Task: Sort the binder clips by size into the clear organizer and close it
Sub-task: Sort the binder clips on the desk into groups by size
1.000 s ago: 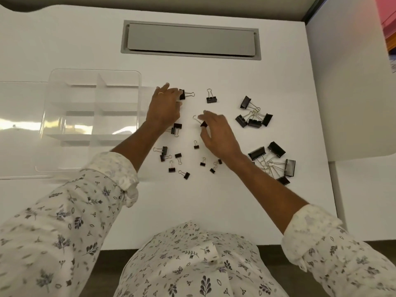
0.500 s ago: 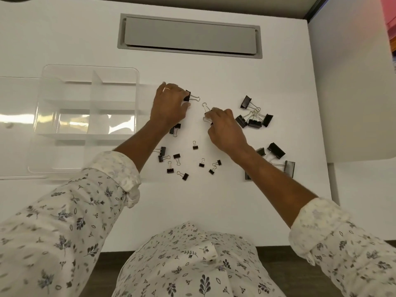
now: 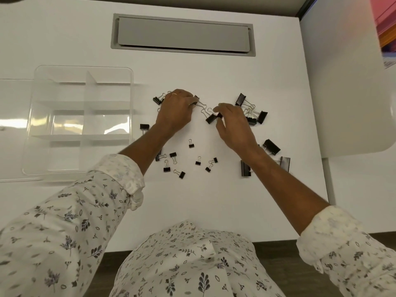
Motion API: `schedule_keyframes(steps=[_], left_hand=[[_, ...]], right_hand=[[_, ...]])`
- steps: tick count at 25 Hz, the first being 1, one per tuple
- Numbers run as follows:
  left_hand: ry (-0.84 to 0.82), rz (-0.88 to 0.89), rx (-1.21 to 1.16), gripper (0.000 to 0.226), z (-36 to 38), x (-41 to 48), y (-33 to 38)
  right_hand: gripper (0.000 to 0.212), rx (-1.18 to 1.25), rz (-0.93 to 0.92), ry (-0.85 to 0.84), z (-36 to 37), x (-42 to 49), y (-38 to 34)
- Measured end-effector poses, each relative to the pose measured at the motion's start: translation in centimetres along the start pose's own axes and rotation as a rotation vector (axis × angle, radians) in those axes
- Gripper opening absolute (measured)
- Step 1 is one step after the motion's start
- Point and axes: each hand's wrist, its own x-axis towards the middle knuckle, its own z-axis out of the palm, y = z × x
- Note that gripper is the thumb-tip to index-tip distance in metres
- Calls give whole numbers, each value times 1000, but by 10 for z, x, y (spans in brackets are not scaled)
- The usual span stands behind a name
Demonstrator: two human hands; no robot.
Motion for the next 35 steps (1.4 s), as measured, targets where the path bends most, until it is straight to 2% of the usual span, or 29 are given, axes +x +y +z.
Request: schedule_keyframes(steps=[3, 8, 12, 17, 22, 26, 30, 35], left_hand=[[13, -47, -78, 38, -1, -11, 1], [88, -128, -141, 39, 0, -49, -2], [88, -198, -160, 43, 9, -92, 8], [68, -212, -129, 47, 20, -151, 12], [12, -232, -48, 55, 24, -199, 4], [-7, -213, 24, 58, 22, -211, -4], [-17, -216, 49, 58, 23, -211, -4], [-24, -218, 75, 60, 23, -211, -4]], right_hand=[[39, 16, 19, 1, 2, 17, 0], [66, -40, 14, -147, 15, 40, 1], [64, -72, -27, -197, 15, 50, 5], [66, -49, -66, -152, 19, 47, 2], [61, -34, -188, -135, 32, 46, -34], [61, -64, -321, -238, 53, 54, -72], [67, -189, -360, -327, 59, 61, -91], [60, -216, -352, -257, 68, 65, -85]])
